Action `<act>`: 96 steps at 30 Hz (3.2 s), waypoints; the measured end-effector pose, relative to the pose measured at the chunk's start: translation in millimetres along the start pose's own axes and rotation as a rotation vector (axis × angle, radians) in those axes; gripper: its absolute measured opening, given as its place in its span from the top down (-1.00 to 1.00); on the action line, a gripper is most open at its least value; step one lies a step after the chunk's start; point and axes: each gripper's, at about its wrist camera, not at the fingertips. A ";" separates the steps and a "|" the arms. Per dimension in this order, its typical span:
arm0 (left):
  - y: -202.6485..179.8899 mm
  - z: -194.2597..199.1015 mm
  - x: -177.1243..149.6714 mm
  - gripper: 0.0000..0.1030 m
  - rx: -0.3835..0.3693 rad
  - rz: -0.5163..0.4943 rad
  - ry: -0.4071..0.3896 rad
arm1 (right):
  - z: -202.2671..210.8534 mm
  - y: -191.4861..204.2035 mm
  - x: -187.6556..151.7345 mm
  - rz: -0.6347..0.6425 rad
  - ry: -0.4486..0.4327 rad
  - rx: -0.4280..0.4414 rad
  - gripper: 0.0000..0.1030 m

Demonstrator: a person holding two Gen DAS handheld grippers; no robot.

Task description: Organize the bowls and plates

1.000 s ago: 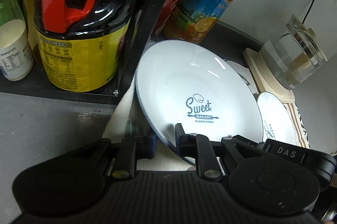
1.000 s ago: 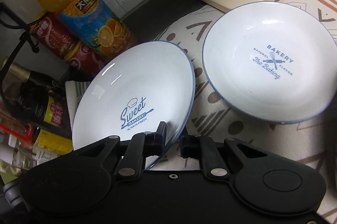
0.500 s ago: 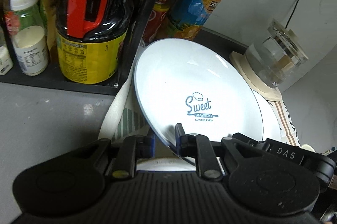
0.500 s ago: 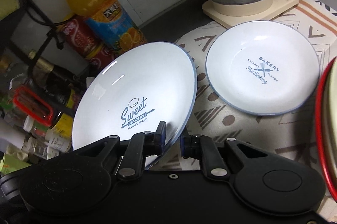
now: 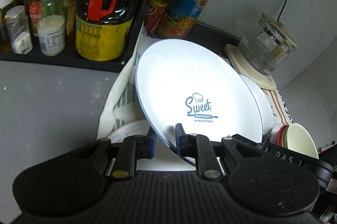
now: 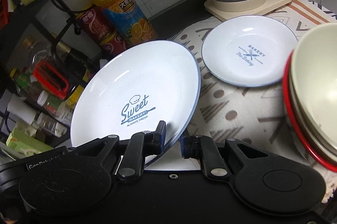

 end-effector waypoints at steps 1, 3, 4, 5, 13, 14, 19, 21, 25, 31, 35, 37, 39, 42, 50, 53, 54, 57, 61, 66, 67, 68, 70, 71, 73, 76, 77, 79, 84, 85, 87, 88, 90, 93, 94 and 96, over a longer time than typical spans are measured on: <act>-1.6 2.3 -3.0 0.68 0.002 0.000 0.000 | 3.5 -1.3 -1.8 0.004 0.002 0.002 0.73; -2.2 7.8 -9.3 0.68 0.006 0.003 0.004 | 10.2 -3.7 -5.5 0.010 0.006 0.006 0.73; -2.5 10.8 -12.7 0.68 0.009 0.005 0.008 | 13.2 -4.6 -7.2 0.014 0.009 0.008 0.73; -2.9 13.9 -15.8 0.68 0.012 0.006 0.010 | 16.1 -5.9 -9.3 0.019 0.011 0.009 0.73; -3.9 39.0 -42.3 0.67 0.033 0.019 0.035 | 40.5 -11.1 -24.4 0.065 0.037 0.027 0.73; -3.7 40.9 -44.8 0.67 0.036 0.019 0.037 | 42.5 -11.0 -26.1 0.072 0.040 0.028 0.73; -1.7 49.9 -57.2 0.67 0.048 0.031 0.056 | 50.7 -11.9 -35.1 0.094 0.059 0.033 0.73; -1.3 53.0 -61.2 0.67 0.052 0.032 0.060 | 53.8 -12.5 -38.6 0.101 0.065 0.034 0.73; 1.6 55.9 -67.8 0.66 0.059 0.044 0.077 | 58.0 -13.0 -44.9 0.113 0.077 0.033 0.73; 7.2 56.6 -76.7 0.66 0.066 0.071 0.110 | 61.5 -12.4 -53.1 0.126 0.101 0.014 0.73; 10.1 56.4 -78.5 0.66 0.064 0.089 0.119 | 62.1 -11.4 -55.5 0.126 0.106 0.000 0.73; 12.4 54.9 -79.3 0.65 0.060 0.100 0.128 | 61.8 -10.7 -55.2 0.123 0.108 -0.004 0.74; 14.6 53.5 -80.1 0.64 0.059 0.111 0.137 | 60.7 -10.1 -55.2 0.121 0.108 -0.009 0.74; 17.6 51.8 -81.9 0.58 0.059 0.123 0.151 | 58.7 -7.9 -55.3 0.119 0.107 -0.015 0.74; 22.9 44.8 -80.0 0.54 0.054 0.131 0.198 | 50.3 -7.0 -57.8 0.106 0.115 -0.032 0.77; 24.8 44.5 -74.5 0.51 0.054 0.117 0.221 | 48.4 -5.4 -58.4 0.105 0.112 -0.044 0.78; 24.6 44.0 -71.2 0.49 0.064 0.094 0.224 | 47.5 -4.7 -58.1 0.107 0.112 -0.048 0.79; 28.7 50.4 -62.2 0.35 0.081 0.042 0.189 | 44.2 -3.5 -56.6 0.120 0.108 -0.071 0.80; 41.8 52.9 -50.5 0.29 0.120 0.032 0.156 | 42.7 -4.2 -54.8 0.121 0.102 -0.085 0.81; 60.4 47.4 -48.8 0.29 0.152 0.041 0.137 | 42.0 -4.2 -56.2 0.126 0.099 -0.097 0.80; 61.9 46.9 -49.3 0.29 0.148 0.049 0.135 | 41.7 -3.6 -56.2 0.130 0.098 -0.100 0.80; 62.0 46.4 -50.1 0.29 0.147 0.055 0.133 | 41.3 -3.5 -56.4 0.134 0.098 -0.104 0.80; 61.6 44.7 -51.0 0.29 0.148 0.062 0.129 | 39.1 -5.4 -57.6 0.128 0.109 -0.117 0.78; 62.5 43.9 -51.5 0.29 0.149 0.072 0.131 | 37.8 -6.9 -58.8 0.121 0.114 -0.123 0.77; 63.0 42.7 -51.9 0.35 0.143 0.076 0.126 | 36.8 -9.4 -61.0 0.115 0.117 -0.132 0.75; 60.8 42.4 -51.5 0.50 0.127 0.059 0.118 | 36.1 -10.6 -62.2 0.109 0.119 -0.129 0.75; 60.6 42.2 -50.7 0.54 0.124 0.061 0.117 | 35.6 -11.0 -62.4 0.104 0.122 -0.129 0.75; 61.6 42.1 -49.4 0.61 0.130 0.062 0.114 | 33.9 -10.9 -63.7 0.096 0.129 -0.125 0.75; 65.7 39.2 -45.5 0.73 0.135 0.061 0.129 | 30.3 -8.1 -68.4 0.102 0.142 -0.130 0.73; 66.8 38.7 -44.5 0.74 0.134 0.066 0.135 | 29.9 -7.6 -67.9 0.103 0.144 -0.130 0.71; 65.8 37.2 -41.4 0.73 0.135 0.052 0.149 | 29.7 -6.4 -66.3 0.110 0.148 -0.133 0.71; 65.0 37.1 -39.0 0.72 0.140 0.044 0.152 | 31.3 -5.5 -64.4 0.116 0.138 -0.133 0.68; 62.4 39.4 -32.1 0.66 0.140 0.032 0.143 | 37.5 -3.5 -57.0 0.128 0.111 -0.119 0.61; 57.4 41.4 -18.9 0.64 0.109 0.034 0.126 | 44.2 -2.6 -44.4 0.135 0.068 -0.109 0.53; 55.0 41.1 -14.2 0.56 0.101 0.033 0.120 | 45.2 -3.6 -40.1 0.131 0.055 -0.109 0.46; 49.0 40.3 -5.6 0.41 0.091 0.026 0.103 | 46.9 -4.7 -30.3 0.118 0.033 -0.106 0.32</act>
Point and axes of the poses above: each gripper's, at about its wrist camera, not at the fingertips, and z roughly against the way its jaws point, y to its left, x to its top, and after that the axes turned 15 degrees about -y, right-handed
